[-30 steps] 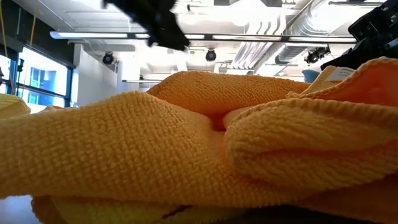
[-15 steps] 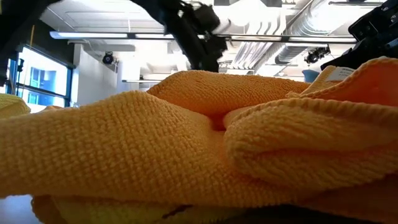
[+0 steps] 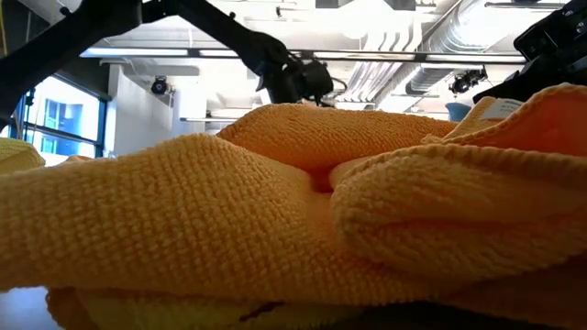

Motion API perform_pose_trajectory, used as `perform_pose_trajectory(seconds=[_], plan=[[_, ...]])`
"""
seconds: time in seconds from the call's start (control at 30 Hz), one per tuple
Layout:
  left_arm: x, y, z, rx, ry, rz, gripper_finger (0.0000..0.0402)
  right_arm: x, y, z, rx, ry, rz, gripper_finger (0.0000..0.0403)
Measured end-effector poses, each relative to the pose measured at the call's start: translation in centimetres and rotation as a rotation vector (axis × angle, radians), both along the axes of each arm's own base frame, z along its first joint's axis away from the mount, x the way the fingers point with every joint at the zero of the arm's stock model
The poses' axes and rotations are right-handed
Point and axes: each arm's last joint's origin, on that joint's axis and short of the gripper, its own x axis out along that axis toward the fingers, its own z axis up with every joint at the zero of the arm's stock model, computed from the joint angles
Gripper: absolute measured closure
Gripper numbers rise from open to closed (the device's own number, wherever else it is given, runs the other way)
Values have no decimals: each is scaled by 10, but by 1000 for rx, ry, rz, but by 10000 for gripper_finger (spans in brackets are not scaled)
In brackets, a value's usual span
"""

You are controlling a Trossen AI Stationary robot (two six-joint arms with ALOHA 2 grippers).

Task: Sort microfiber towel by color & place in baskets
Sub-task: Put the yellow towel into the top transparent bin

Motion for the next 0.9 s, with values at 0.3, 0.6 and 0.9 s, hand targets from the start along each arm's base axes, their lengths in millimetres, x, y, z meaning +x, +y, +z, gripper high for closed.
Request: perform_pose_trajectory(seconds=[0.3,0.6,0.9], plan=[[-1,-10,3,21,57,3,391,0,0,0,0,0,0,402],[-25,-32,80,100,-26,16,401,0,0,0,0,-2,0,402],[-88,-76,198,229,-264,33,401,0,0,0,0,-1,0,402]])
